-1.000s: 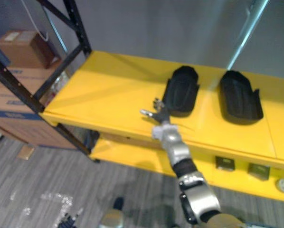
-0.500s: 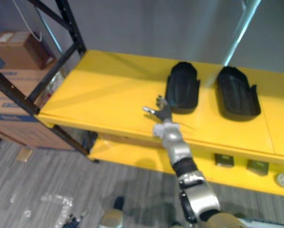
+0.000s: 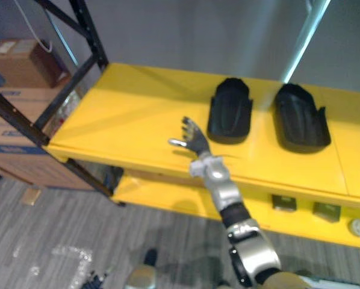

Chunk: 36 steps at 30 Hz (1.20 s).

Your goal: Walk over and take plastic housings, then place them on the shelf

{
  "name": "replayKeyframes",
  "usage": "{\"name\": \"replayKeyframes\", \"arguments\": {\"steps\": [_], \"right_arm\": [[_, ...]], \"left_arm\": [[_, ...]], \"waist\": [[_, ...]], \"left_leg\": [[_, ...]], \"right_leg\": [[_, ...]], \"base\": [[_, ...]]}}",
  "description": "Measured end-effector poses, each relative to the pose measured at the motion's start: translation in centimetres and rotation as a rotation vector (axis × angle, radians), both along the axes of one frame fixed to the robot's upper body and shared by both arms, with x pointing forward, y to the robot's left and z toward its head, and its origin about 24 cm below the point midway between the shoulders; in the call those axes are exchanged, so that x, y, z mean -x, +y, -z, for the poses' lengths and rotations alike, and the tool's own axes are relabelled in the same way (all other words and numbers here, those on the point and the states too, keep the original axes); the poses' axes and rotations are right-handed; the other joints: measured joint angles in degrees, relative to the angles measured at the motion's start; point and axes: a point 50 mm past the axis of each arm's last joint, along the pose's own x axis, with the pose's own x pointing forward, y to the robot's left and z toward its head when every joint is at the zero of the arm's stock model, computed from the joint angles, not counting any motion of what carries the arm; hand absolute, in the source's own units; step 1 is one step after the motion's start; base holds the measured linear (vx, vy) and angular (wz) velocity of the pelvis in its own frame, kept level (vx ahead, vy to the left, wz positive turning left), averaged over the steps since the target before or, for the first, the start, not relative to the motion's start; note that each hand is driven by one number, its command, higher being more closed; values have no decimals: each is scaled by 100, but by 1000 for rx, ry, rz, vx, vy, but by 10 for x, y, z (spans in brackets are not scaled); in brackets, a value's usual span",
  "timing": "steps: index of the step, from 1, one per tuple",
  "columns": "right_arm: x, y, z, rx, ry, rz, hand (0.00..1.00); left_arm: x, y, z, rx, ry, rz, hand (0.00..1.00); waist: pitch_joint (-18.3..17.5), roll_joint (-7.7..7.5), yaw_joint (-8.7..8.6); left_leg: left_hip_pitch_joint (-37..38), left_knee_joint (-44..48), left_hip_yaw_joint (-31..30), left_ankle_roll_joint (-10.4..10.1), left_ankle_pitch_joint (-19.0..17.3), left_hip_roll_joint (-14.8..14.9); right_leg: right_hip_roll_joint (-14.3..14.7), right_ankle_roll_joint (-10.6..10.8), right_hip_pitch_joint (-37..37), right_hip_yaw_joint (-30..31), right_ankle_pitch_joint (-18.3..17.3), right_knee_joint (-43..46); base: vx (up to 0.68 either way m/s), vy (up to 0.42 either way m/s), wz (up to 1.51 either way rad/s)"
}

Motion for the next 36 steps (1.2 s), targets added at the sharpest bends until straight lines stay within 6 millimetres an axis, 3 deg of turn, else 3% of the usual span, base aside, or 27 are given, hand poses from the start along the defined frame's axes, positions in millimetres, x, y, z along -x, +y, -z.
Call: {"name": "replayKeyframes", "arguments": {"steps": [1,5,9,13,17,30,32,36], "right_arm": [[5,-1,-18,-32,-94,6,0],[14,-13,-49,-104,-265,90,0],[19,-29,-68,-155,-357,201,0],[21,-60,-77,-176,-397,357,0],[21,-75,-68,-152,-355,392,0],[20,-94,-27,-109,-155,468,0],[14,-106,-16,-116,-95,556,0],[5,-132,-20,-162,-67,711,0]], "left_arm": [[0,1,0,-2,0,-2,0],[1,1,0,-6,1,3,0],[7,2,0,-14,5,-2,0],[13,2,1,-17,9,-2,0],[18,3,3,-12,21,2,0],[17,8,1,-28,21,25,0],[16,6,2,-25,22,39,0],[16,2,3,-15,29,57,0]], "waist": [[20,-36,-4],[-1,-112,-18],[-33,-168,-127],[-53,-199,-159],[-93,-264,-287],[-155,-310,-387],[-231,-303,-386],[-270,-247,-387]], "left_leg": [[3,-1,4,0,0,0],[16,-13,22,-1,1,0],[65,-38,62,-2,2,5],[192,-117,208,-5,3,26],[201,-183,226,-24,18,35],[208,-188,286,-23,19,23],[198,-187,252,-23,26,13],[178,-188,177,-25,56,3]], "right_leg": [[0,0,0,1,0,0],[-2,0,-3,15,0,0],[2,2,3,59,2,-2],[10,10,4,189,12,-17],[23,12,-7,200,29,-60],[17,31,-2,255,108,-147],[12,37,5,238,112,-149],[8,37,23,167,123,-149]], "base": [[0,0,0],[0,0,0],[0,0,-5],[-1,3,-16],[0,0,-1],[7,1,-1],[-15,1,4],[-14,-3,8]]}}
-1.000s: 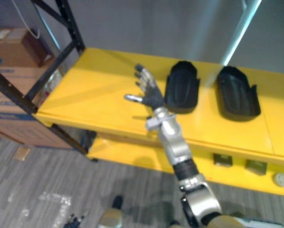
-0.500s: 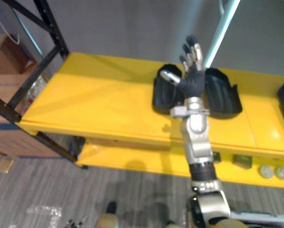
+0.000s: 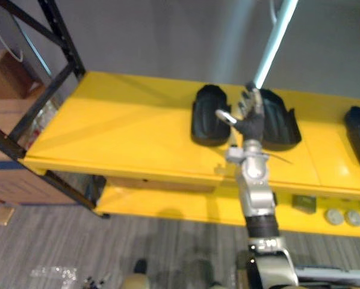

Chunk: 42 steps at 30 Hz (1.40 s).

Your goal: Walk over and take plastic housings, then place them on the shelf

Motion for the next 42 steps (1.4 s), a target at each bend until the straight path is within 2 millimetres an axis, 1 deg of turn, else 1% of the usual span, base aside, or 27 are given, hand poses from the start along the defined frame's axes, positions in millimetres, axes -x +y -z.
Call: {"name": "replayKeyframes", "arguments": {"steps": [2,3,8,11,13,16,19,22,24,25,28,31,35,38,39,42], "right_arm": [[-6,-20,-10,3,-6,69,0],[-7,-22,-11,9,-3,77,0],[-22,-45,-8,24,85,102,0],[-28,-52,-7,22,120,71,0],[-33,-57,-7,49,148,45,0],[-38,-64,-14,86,162,29,0],[-43,-65,-21,94,168,15,0],[-49,-63,-36,125,155,-8,0],[-50,-67,-40,135,156,-7,0],[-50,-71,-40,140,165,0,0],[-50,-76,-38,138,190,15,0],[-51,-77,-36,130,218,16,0],[-54,-80,-50,125,203,32,0],[-54,-80,-51,118,198,32,0],[-54,-80,-51,115,203,31,0],[-54,-82,-50,105,215,31,0]], "left_arm": [[1,0,1,7,7,-4,0],[1,0,1,7,7,-5,0],[2,-1,1,13,15,-3,0],[2,-3,2,24,20,7,0],[0,-6,3,37,27,23,0],[-2,-10,4,56,31,49,0],[-4,-11,4,66,22,62,0],[-9,-11,2,64,4,69,0],[-10,-11,2,65,1,71,0],[-11,-12,2,67,3,80,0],[-11,-15,3,75,4,106,0],[-11,-15,3,79,0,104,0],[-14,-21,3,89,-4,140,0],[-14,-22,3,104,-13,118,0],[-14,-22,3,106,-12,118,0],[-14,-27,4,116,-11,139,0]], "waist": [[-30,52,1],[-39,66,-4],[6,209,10],[77,332,83],[132,421,104],[159,459,104],[208,449,138],[386,483,150],[448,502,176],[482,529,224],[526,557,237],[546,572,240],[769,655,242],[854,692,265],[899,702,267],[945,748,262]], "left_leg": [[-46,10,-66,3,23,-8],[-70,15,-114,6,34,-16],[-83,17,-268,12,87,-41],[-88,17,-291,18,111,-54],[-111,16,-325,38,130,-104],[-233,10,-441,73,203,-190],[-269,24,-457,78,208,-217],[-265,89,-473,80,206,-228],[-267,108,-483,82,205,-250],[-277,116,-479,82,206,-268],[-283,118,-478,94,214,-322],[-281,118,-478,94,214,-334],[-270,129,-468,112,227,-406],[-277,129,-442,112,227,-415],[-284,130,-436,112,228,-437],[-297,129,-419,111,228,-484]], "right_leg": [[-2,-1,8,-72,1,1],[-3,-1,8,-90,1,2],[-13,-1,93,-230,-2,25],[-29,2,76,-241,-9,79],[-99,27,24,-296,-70,206],[-193,48,-91,-380,-116,352],[-224,52,-116,-388,-119,384],[-255,52,-121,-390,-177,500],[-297,63,-169,-388,-243,630],[-333,59,-225,-383,-294,740],[-416,82,-311,-368,-381,915],[-441,84,-322,-367,-405,957],[-604,103,-480,-311,-585,1288],[-633,101,-576,-231,-654,1420],[-701,100,-633,-219,-716,1539],[-783,105,-737,-198,-803,1703]], "base": [[-22,-6,15],[-12,-5,18],[-21,-6,14],[-43,2,4],[-44,7,9],[-29,8,18],[-3,0,5],[-8,-2,1],[-15,-2,2],[0,0,0],[0,0,0],[0,0,0],[-20,-5,1],[-19,-12,-4],[0,0,0],[0,0,0]]}}
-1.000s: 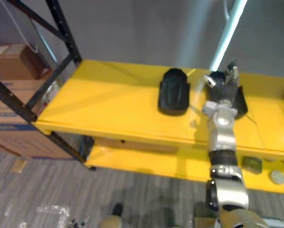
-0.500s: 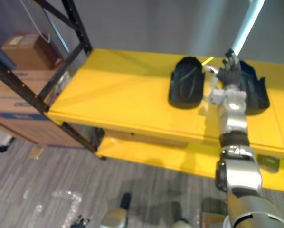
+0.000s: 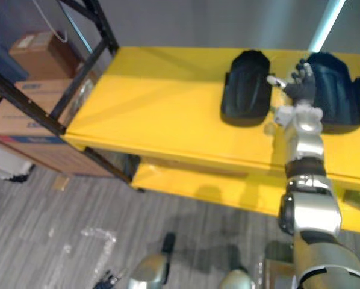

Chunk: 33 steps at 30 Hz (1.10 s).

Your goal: Walk over and take plastic housings, then place them on the shelf

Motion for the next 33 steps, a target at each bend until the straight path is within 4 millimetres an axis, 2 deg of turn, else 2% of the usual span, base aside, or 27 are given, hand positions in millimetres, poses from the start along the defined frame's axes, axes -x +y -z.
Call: {"name": "replayKeyframes", "arguments": {"steps": [2,7,14,19,30,33], "right_arm": [[0,-2,1,-10,4,2,0],[-2,1,-14,-16,-37,-17,0],[0,0,-26,2,-75,-21,0],[0,1,-32,39,-81,-41,0],[0,5,-40,73,-123,-42,0],[-1,6,-41,73,-125,-45,0]], "left_arm": [[-1,-2,0,4,-2,7,0],[-2,-3,-1,23,-17,-19,0],[-12,-14,-3,59,-60,17,0],[-25,-19,-5,72,-93,23,0],[-41,-17,-10,76,-147,-1,0],[-44,-17,-11,75,-157,1,0]], "waist": [[9,16,-4],[155,70,-2],[177,91,-1],[184,83,11],[232,52,38],[240,55,91]], "left_leg": [[-7,-3,17,0,0,-44],[-140,35,123,0,0,-105],[-416,128,124,0,-1,-179],[-607,302,122,12,-47,-170],[-979,635,73,-8,-131,-61],[-1003,667,85,-8,-131,-35]], "right_leg": [[-43,13,-78,35,-62,126],[-187,9,-379,147,-158,393],[-312,17,-717,157,-239,647],[-308,15,-835,146,-238,698],[-183,-30,-889,-10,-115,532],[-146,-35,-884,-12,-84,508]], "base": [[0,0,0],[-21,5,-6],[-26,1,3],[-42,-6,2],[-23,-12,3],[-6,-5,1]]}}
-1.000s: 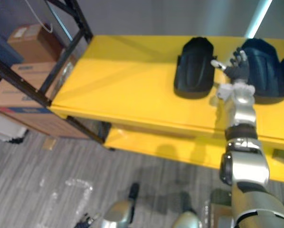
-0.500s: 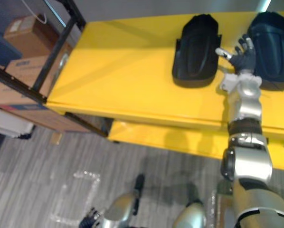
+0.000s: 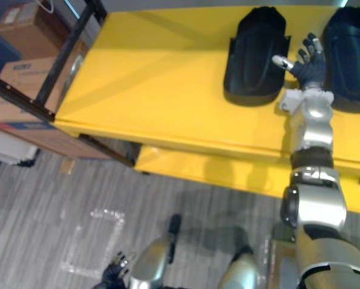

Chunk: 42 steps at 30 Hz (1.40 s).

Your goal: Walk over and take plastic housings, then place them on the shelf

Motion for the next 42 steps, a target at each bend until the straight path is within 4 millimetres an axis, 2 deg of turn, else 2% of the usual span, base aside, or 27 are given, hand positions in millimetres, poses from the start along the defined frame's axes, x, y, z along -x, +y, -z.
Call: {"name": "replayKeyframes", "arguments": {"steps": [7,18,25,31,35,42], "right_arm": [[-5,14,-8,1,-16,-34,0],[-5,16,-18,-4,-35,-38,0],[-5,15,-17,-15,-33,-14,0],[-5,14,-28,-41,-63,39,0],[-3,11,-32,-25,-80,140,0],[12,10,-65,-15,-256,232,0]], "left_arm": [[-2,-1,0,1,-3,2,0],[-2,-1,-1,2,-8,3,0],[-3,-1,-1,2,-11,4,0],[-3,-3,-1,5,-12,6,0],[-3,-4,-1,3,-18,10,0],[-2,-3,-2,-2,-25,8,0]], "waist": [[0,0,79],[0,2,151],[0,7,202],[18,59,202],[18,62,200],[23,55,58]], "left_leg": [[-37,15,-8,1,1,15],[-69,15,-38,1,5,15],[-69,6,-35,2,8,14],[-45,-8,-13,-3,19,15],[128,-169,30,-9,81,26],[263,-339,62,-13,145,135]], "right_leg": [[26,-5,4,-15,39,-64],[38,-8,23,-34,74,-87],[38,-12,24,-35,81,-99],[38,-15,31,-20,96,-110],[48,-14,139,-15,111,-208],[239,2,390,-30,381,-666]], "base": [[-6,-1,0],[0,-1,0],[0,0,0],[0,0,-1],[-3,-2,-3],[2,-5,-5]]}}
